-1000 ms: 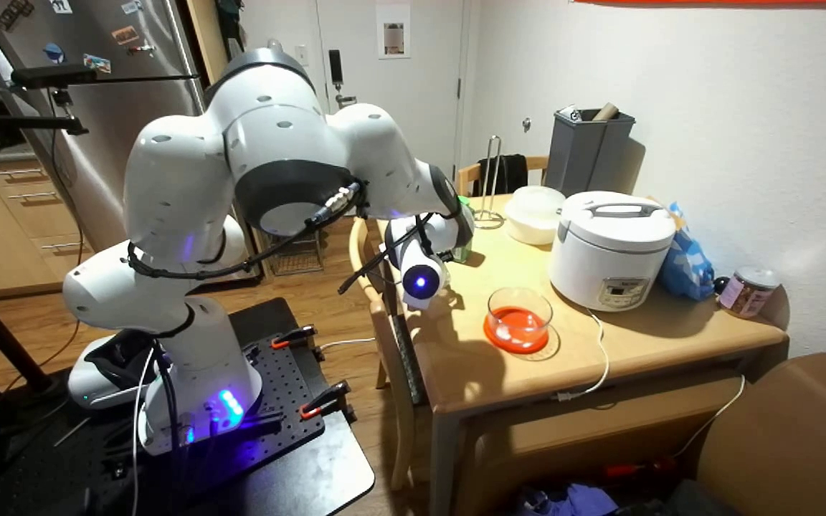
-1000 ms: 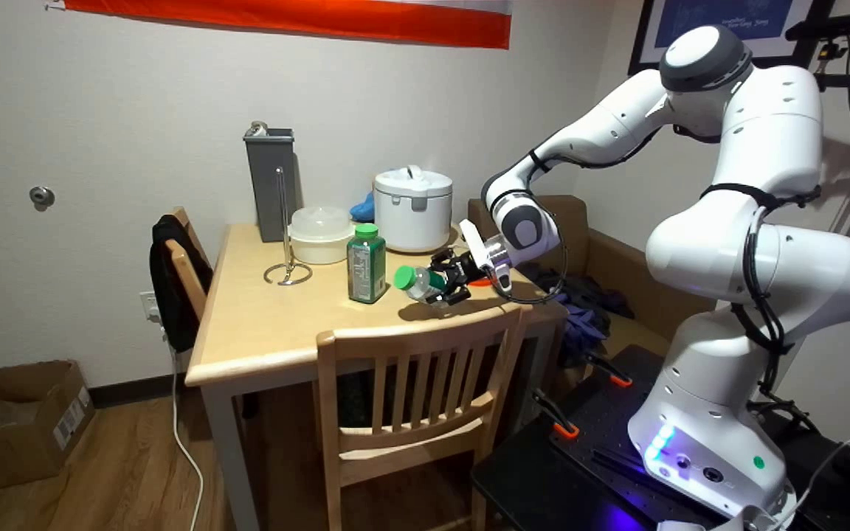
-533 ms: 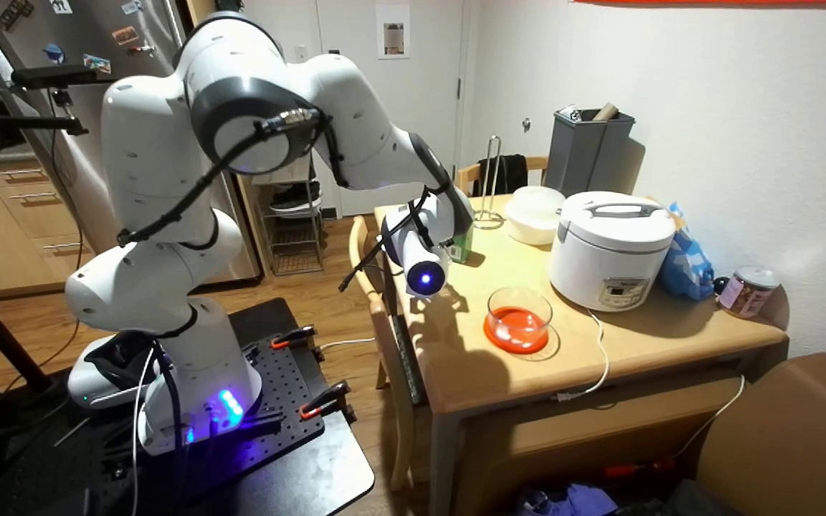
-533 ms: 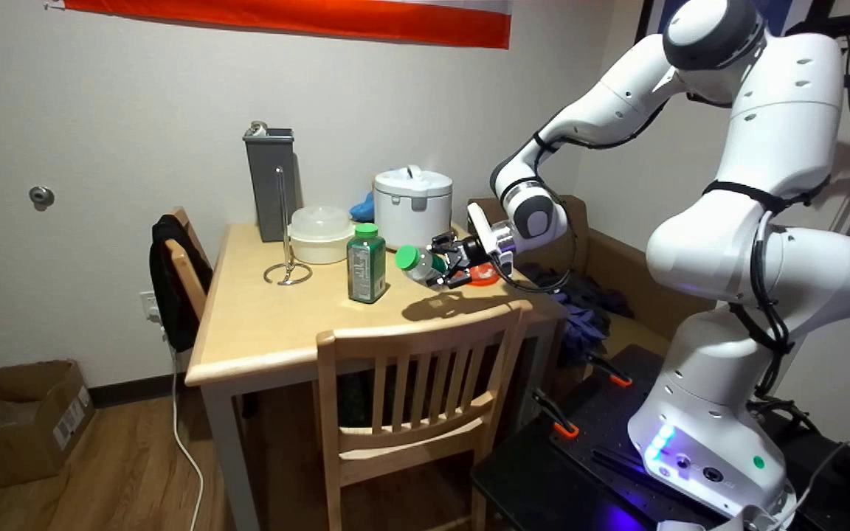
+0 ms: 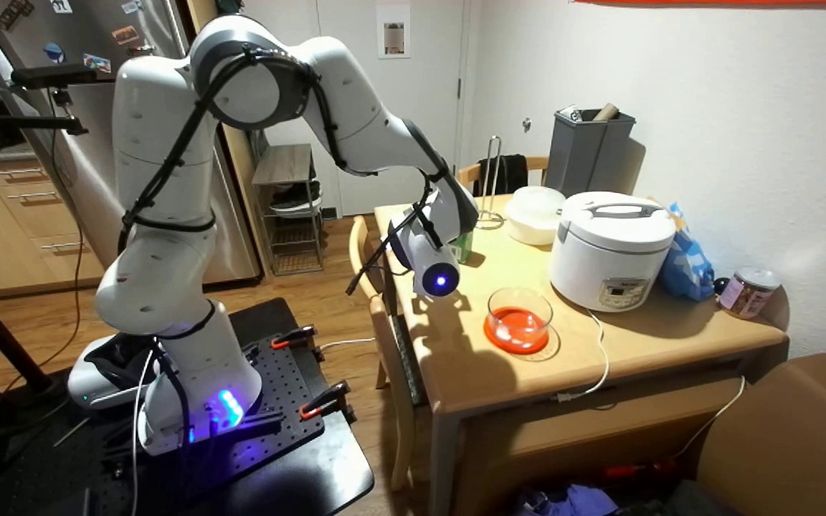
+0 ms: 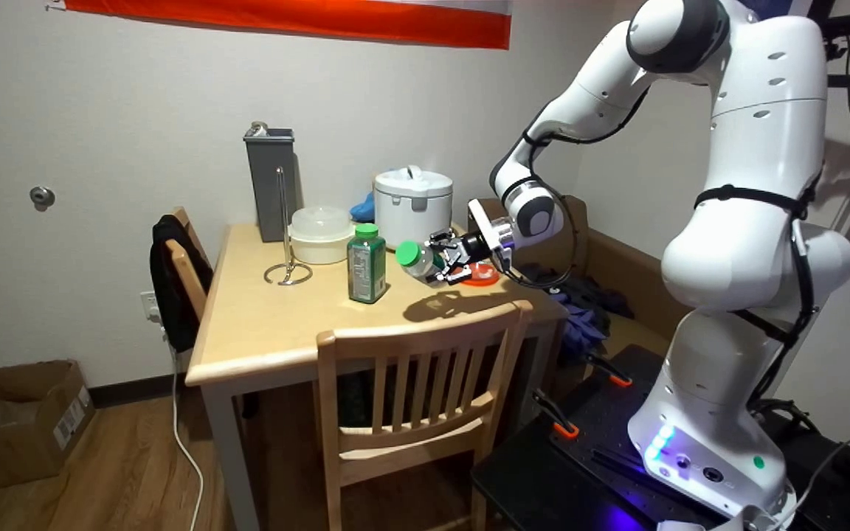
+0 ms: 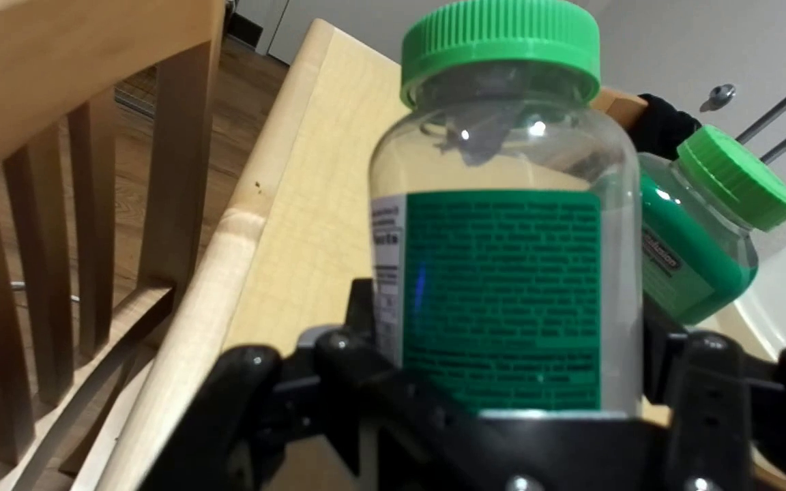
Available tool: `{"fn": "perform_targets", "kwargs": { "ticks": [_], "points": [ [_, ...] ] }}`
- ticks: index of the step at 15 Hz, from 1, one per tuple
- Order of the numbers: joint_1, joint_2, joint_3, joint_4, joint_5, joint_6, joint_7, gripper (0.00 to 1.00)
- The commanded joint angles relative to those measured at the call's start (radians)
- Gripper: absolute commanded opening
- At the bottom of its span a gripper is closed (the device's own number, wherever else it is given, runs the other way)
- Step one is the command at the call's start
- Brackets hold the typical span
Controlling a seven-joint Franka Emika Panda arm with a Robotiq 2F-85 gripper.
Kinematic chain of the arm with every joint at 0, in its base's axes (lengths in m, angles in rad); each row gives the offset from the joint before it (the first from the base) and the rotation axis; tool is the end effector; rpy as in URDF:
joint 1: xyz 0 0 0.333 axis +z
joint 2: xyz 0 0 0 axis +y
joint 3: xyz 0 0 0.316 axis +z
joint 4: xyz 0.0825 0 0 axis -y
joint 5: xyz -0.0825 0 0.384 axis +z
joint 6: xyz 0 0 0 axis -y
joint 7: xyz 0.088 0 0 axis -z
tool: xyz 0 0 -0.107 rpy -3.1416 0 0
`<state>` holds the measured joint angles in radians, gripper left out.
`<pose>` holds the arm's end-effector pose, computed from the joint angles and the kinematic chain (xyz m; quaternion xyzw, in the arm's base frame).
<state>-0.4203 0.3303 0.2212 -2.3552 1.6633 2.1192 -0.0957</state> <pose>0.4872 -0.0473 0.1883 -0.5974 0.5726 0.1229 0.5479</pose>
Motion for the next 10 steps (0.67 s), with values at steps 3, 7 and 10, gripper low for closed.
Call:
{"fn": "perform_targets", "kwargs": {
  "ticks": [3,7,10],
  "points": [
    [0.222,0.056,-0.196,0.081,0.007,-0.137,0.045,0.58],
    [0.270,0.097,-0.244,0.124,0.019,-0.223,0.043,0.58],
    [0.268,0.134,-0.264,0.145,0.043,-0.309,0.038,0.58]
  ]
}}
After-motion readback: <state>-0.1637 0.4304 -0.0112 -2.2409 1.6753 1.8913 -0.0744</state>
